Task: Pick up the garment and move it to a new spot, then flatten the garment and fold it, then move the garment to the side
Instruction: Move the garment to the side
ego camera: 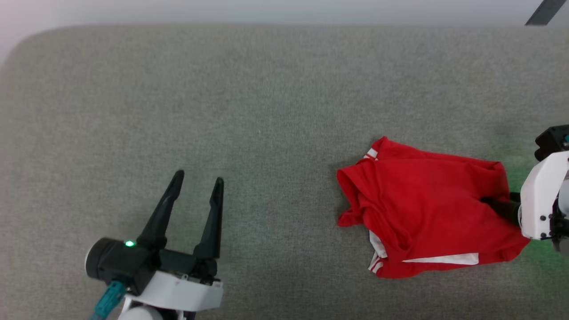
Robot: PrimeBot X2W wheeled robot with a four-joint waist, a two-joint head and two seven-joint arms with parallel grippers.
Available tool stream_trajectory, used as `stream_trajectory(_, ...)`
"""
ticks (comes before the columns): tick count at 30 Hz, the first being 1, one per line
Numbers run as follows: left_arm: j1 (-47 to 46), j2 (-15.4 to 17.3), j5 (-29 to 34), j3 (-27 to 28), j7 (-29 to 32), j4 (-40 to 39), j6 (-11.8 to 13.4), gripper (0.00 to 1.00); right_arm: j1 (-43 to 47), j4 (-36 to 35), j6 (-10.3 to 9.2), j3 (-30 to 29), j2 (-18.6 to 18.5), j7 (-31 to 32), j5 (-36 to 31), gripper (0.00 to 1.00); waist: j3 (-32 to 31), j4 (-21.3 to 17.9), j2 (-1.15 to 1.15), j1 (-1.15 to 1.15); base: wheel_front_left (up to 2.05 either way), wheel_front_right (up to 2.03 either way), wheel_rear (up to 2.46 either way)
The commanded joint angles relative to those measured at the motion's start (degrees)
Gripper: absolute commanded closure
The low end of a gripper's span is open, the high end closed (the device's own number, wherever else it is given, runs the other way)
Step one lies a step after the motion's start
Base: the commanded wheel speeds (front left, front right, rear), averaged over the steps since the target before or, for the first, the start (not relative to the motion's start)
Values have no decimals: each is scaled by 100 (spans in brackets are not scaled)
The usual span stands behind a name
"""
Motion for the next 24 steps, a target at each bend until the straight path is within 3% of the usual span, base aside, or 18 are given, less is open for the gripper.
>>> stream_trajectory(1, -132, 34, 70, -40, -3, 3, -8, 0, 133, 132, -9, 176, 53, 143, 27, 0, 258, 22, 0, 0, 0, 0, 0)
stream_trajectory(4, -269, 91, 113, -123, -2, 33, -8, 0, 140, 135, -14, 262, 81, 36, 59, 0, 373, -8, 0, 0, 0, 0, 0)
stream_trajectory(5, -310, 107, 123, -146, -2, 53, -8, 0, 120, 112, -15, 277, 93, -70, 87, 54, 400, -24, 0, 0, 0, 0, 0)
stream_trajectory(6, -351, 115, 114, -171, -2, 65, -9, 0, 99, 85, -15, 262, 98, -216, 108, 96, 421, -37, 0, 0, 0, 0, 0)
stream_trajectory(12, -567, 199, -35, -237, -3, 44, -8, 0, 9, 56, -15, 94, 32, -946, 147, 100, 486, -213, 0, 0, 0, 0, 0)
stream_trajectory(24, -1559, 604, 168, -536, -1, -250, -8, 0, -281, 230, -10, -711, -606, -2181, 285, 100, 960, -1060, 0, 0, 0, 0, 0)
